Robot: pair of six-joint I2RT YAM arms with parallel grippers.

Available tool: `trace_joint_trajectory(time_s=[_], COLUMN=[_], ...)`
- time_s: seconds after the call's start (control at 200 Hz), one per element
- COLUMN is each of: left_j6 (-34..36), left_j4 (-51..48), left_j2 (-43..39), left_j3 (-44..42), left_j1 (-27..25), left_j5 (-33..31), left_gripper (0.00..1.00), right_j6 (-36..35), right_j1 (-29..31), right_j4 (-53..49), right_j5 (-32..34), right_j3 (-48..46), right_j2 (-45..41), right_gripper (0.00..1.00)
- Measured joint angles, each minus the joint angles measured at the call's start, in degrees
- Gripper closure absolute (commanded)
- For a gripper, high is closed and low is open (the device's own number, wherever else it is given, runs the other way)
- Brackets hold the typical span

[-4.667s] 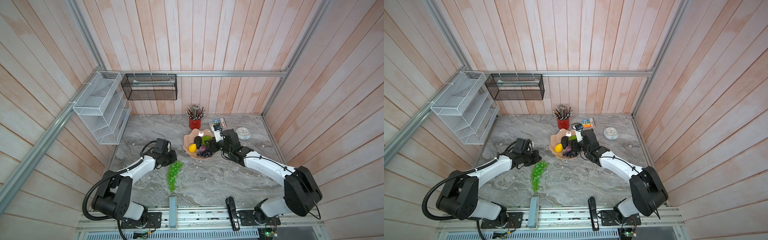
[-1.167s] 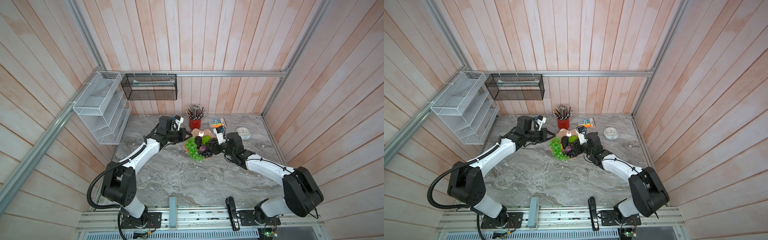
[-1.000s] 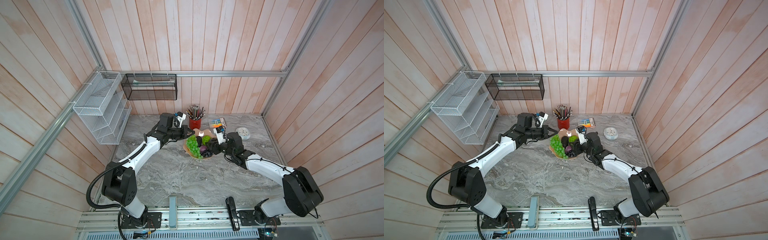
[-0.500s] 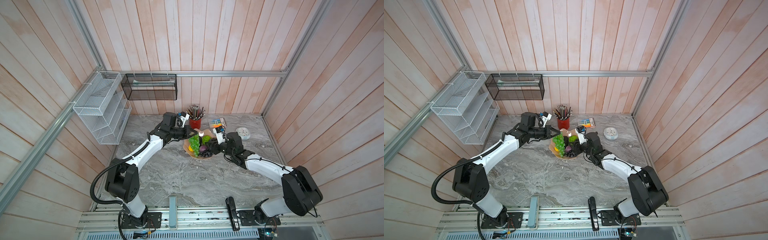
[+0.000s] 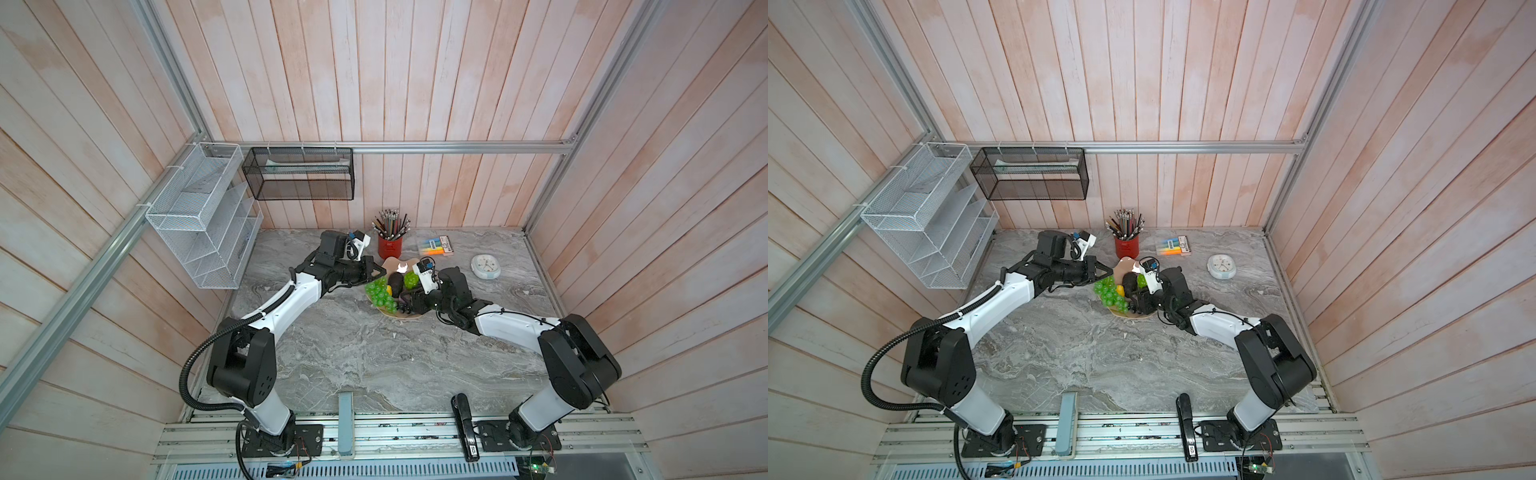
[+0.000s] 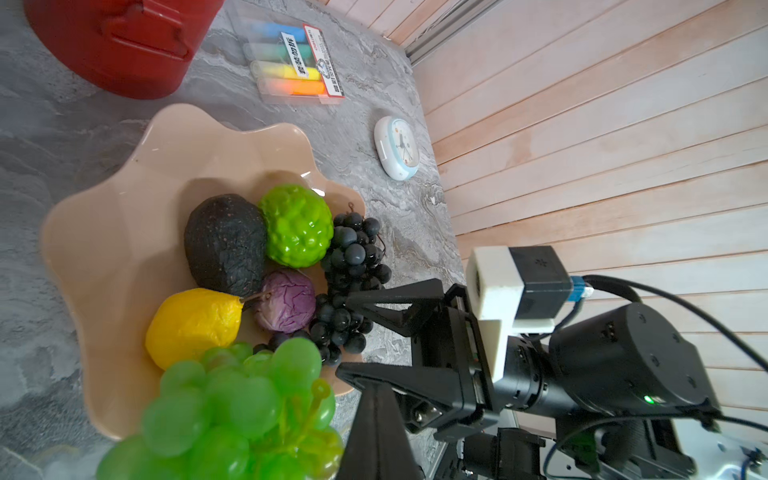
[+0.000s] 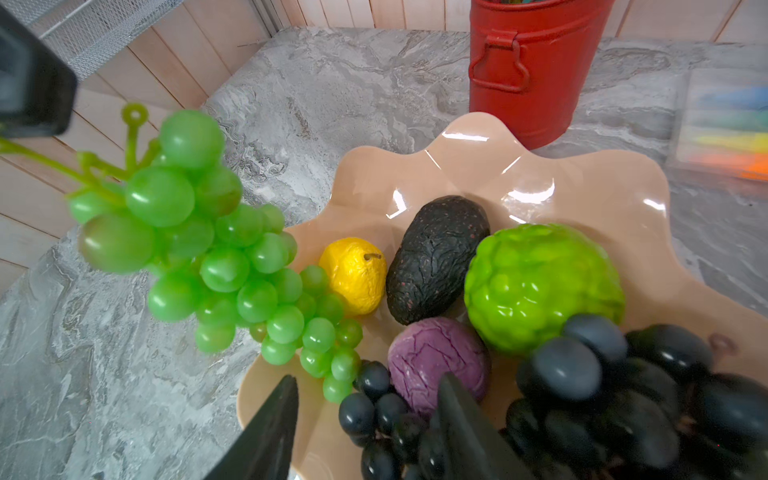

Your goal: Place and organize the fake fruits in the fruit bowl

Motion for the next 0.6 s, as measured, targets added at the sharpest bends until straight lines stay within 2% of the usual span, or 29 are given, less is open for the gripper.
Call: trace_joint_trajectory(time_s=[0.255, 0.6], left_j6=[1.33, 3.04], left_j4=[-0.28, -0.04], left_j2=[1.29, 9.88], left_j3=[0.7, 6.64], left_j1=[2.23, 2.84], left_j5=[-1.44, -1.38], left_gripper=[1.0, 1.0], right_j6=[-0.02, -0.33], right_j1=[0.85, 1.88], right_j4=[2.36, 4.39], right_j5=[-0.63, -0.85], right_j3=[1.68, 2.86], right_j2=[4.74, 8.2], right_gripper=[0.49, 0.53])
